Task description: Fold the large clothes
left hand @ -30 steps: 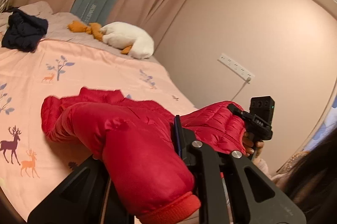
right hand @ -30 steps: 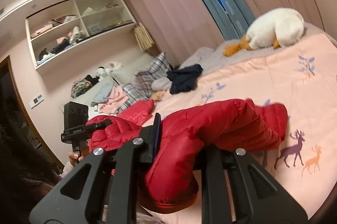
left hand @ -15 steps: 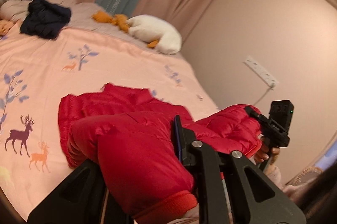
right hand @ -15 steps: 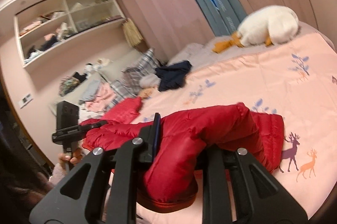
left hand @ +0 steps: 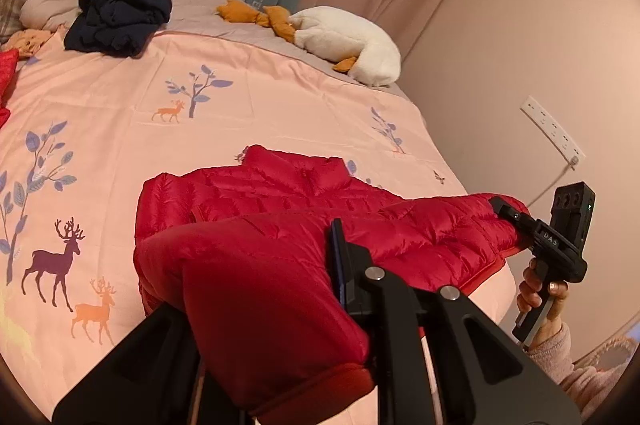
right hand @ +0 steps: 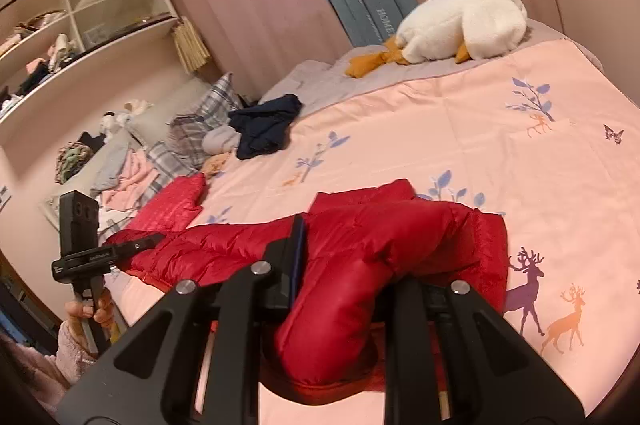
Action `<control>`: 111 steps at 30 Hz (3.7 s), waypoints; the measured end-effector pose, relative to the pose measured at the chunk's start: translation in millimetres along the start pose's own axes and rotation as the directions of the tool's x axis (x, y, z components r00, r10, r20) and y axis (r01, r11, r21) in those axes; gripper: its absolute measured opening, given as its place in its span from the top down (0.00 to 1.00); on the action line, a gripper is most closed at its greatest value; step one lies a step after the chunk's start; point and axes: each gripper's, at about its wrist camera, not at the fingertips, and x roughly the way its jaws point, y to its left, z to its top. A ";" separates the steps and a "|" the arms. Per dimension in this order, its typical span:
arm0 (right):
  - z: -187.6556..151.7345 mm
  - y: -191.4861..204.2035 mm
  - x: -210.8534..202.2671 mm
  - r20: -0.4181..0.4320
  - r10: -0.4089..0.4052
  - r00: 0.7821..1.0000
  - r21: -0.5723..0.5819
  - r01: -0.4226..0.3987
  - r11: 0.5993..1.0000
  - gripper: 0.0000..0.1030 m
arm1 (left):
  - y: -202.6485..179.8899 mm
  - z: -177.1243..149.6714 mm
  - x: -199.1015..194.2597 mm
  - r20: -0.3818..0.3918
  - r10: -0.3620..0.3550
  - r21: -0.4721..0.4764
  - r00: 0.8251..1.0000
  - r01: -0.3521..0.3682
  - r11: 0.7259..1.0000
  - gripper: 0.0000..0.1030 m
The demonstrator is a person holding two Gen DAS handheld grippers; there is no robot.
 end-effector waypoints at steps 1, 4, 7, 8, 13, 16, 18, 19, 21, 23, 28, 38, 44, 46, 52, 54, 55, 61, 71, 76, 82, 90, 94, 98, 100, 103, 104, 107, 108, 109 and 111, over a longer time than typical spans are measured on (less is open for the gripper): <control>0.2 -1.5 2.9 -0.004 -0.007 1.000 0.000 0.007 1.000 0.81 | 2.8 1.2 3.8 -0.004 0.000 -0.015 1.000 0.000 1.000 0.86; 1.4 -6.9 12.6 -0.026 -0.026 0.999 0.006 0.027 1.000 0.81 | 10.5 4.8 14.0 -0.011 0.002 -0.049 1.000 -0.003 0.999 0.86; 4.2 -12.8 23.6 -0.060 -0.053 0.997 0.020 0.054 0.998 0.81 | 14.6 7.2 23.0 -0.019 0.010 -0.063 1.000 -0.011 0.998 0.86; 5.5 -13.1 26.5 -0.067 -0.061 0.996 0.020 0.062 0.998 0.81 | 16.0 7.5 25.7 -0.020 0.017 -0.065 1.000 -0.018 0.998 0.86; 10.0 -10.7 41.6 -0.092 -0.108 0.990 0.003 0.109 0.994 0.81 | 21.2 10.5 35.3 -0.026 0.026 -0.085 0.999 -0.029 0.996 0.86; 12.3 -9.9 45.5 -0.098 -0.126 0.987 -0.003 0.127 0.992 0.81 | 23.9 14.3 39.4 -0.026 0.027 -0.089 0.999 -0.029 0.996 0.86; 14.6 -8.9 47.9 -0.102 -0.141 0.985 -0.006 0.141 0.990 0.81 | 25.4 15.6 41.2 -0.024 0.025 -0.090 0.999 -0.027 0.996 0.86; 15.4 -8.4 48.5 -0.103 -0.148 0.984 -0.010 0.148 0.989 0.81 | 26.3 16.2 42.2 -0.023 0.023 -0.092 0.999 -0.025 0.995 0.86; 18.0 -7.3 50.9 -0.104 -0.161 0.981 -0.012 0.160 0.987 0.81 | 28.0 17.9 43.7 -0.023 0.021 -0.095 1.000 -0.023 0.995 0.86; 20.1 -6.7 53.2 -0.103 -0.169 0.980 -0.014 0.168 0.986 0.81 | 29.4 19.9 44.8 -0.022 0.019 -0.097 1.000 -0.021 0.995 0.86; 28.1 -6.4 58.9 -0.098 -0.186 0.978 -0.018 0.185 0.982 0.81 | 30.9 27.0 47.1 -0.017 0.011 -0.094 1.000 -0.012 0.995 0.86; 33.4 -18.9 72.7 -0.102 -0.206 0.973 0.001 0.208 0.978 0.81 | 33.0 40.5 64.3 -0.035 0.016 -0.093 0.999 -0.019 0.995 0.86; 32.4 -27.6 81.9 -0.114 -0.211 0.971 0.013 0.214 0.977 0.81 | 34.0 43.4 75.4 -0.055 0.030 -0.094 0.998 -0.035 0.995 0.86; 32.7 -29.8 84.5 -0.117 -0.211 0.970 0.015 0.214 0.977 0.81 | 35.1 44.8 80.0 -0.062 0.034 -0.096 0.998 -0.040 0.995 0.86; 32.9 -36.7 90.8 -0.126 -0.209 0.970 0.019 0.213 0.977 0.81 | 37.5 48.3 92.2 -0.083 0.051 -0.090 0.995 -0.059 0.994 0.86; 32.6 -39.4 94.3 -0.130 -0.209 0.969 0.019 0.214 0.977 0.81 | 38.7 50.0 95.8 -0.089 0.056 -0.090 0.994 -0.064 0.994 0.86; 32.5 -40.6 95.9 -0.131 -0.209 0.969 0.020 0.214 0.977 0.81 | 39.3 50.4 97.1 -0.091 0.057 -0.091 0.994 -0.065 0.994 0.86; 32.4 -46.8 104.6 -0.141 -0.209 0.968 0.023 0.214 0.976 0.81 | 43.7 53.1 107.6 -0.107 0.068 -0.096 0.992 -0.079 0.992 0.86; 31.0 -53.8 113.2 -0.151 -0.209 0.966 0.028 0.215 0.976 0.81 | 48.8 55.6 123.2 -0.129 0.089 -0.099 0.988 -0.102 0.990 0.86; 29.4 -55.1 115.5 -0.153 -0.207 0.966 0.031 0.214 0.976 0.81 | 51.8 54.6 129.2 -0.140 0.101 -0.098 0.985 -0.116 0.988 0.86; 28.4 -56.4 118.8 -0.156 -0.209 0.965 0.028 0.216 0.976 0.81 | 56.2 55.2 136.2 -0.147 0.110 -0.106 0.983 -0.126 0.986 0.86; 30.5 -68.2 134.3 -0.177 -0.216 0.960 0.043 0.226 0.973 0.81 | 58.8 59.8 149.8 -0.176 0.126 -0.118 0.976 -0.148 0.982 0.85; 31.5 -77.0 143.2 -0.196 -0.219 0.956 0.061 0.235 0.970 0.81 | 61.1 61.8 159.9 -0.195 0.143 -0.122 0.970 -0.168 0.978 0.85; 31.4 -81.6 149.4 -0.209 -0.220 0.953 0.067 0.239 0.969 0.81 | 62.9 62.2 168.3 -0.209 0.168 -0.119 0.963 -0.196 0.973 0.85; 31.5 -84.1 152.5 -0.216 -0.221 0.951 0.069 0.240 0.968 0.81 | 62.6 61.9 171.9 -0.213 0.186 -0.111 0.959 -0.213 0.971 0.85; 30.0 -86.4 156.8 -0.226 -0.225 0.948 0.073 0.247 0.966 0.81 | 60.9 60.5 177.3 -0.219 0.216 -0.092 0.951 -0.240 0.966 0.85; 29.6 -87.3 157.8 -0.228 -0.226 0.947 0.074 0.249 0.966 0.81 | 59.9 59.3 179.4 -0.221 0.230 -0.080 0.948 -0.252 0.964 0.85; 27.5 -89.7 161.4 -0.235 -0.230 0.944 0.078 0.255 0.964 0.81 | 58.7 57.7 182.8 -0.223 0.251 -0.062 0.942 -0.271 0.961 0.85; 26.9 -90.5 162.2 -0.237 -0.231 0.944 0.081 0.256 0.963 0.81 | 58.0 57.2 183.9 -0.223 0.260 -0.053 0.940 -0.277 0.959 0.85; 26.6 -90.9 162.9 -0.239 -0.231 0.943 0.082 0.257 0.963 0.81 | 56.9 56.3 184.0 -0.222 0.264 -0.049 0.939 -0.281 0.959 0.85; 26.4 -92.2 164.6 -0.242 -0.233 0.942 0.082 0.259 0.962 0.81 | 55.7 55.5 184.9 -0.221 0.273 -0.034 0.936 -0.288 0.957 0.85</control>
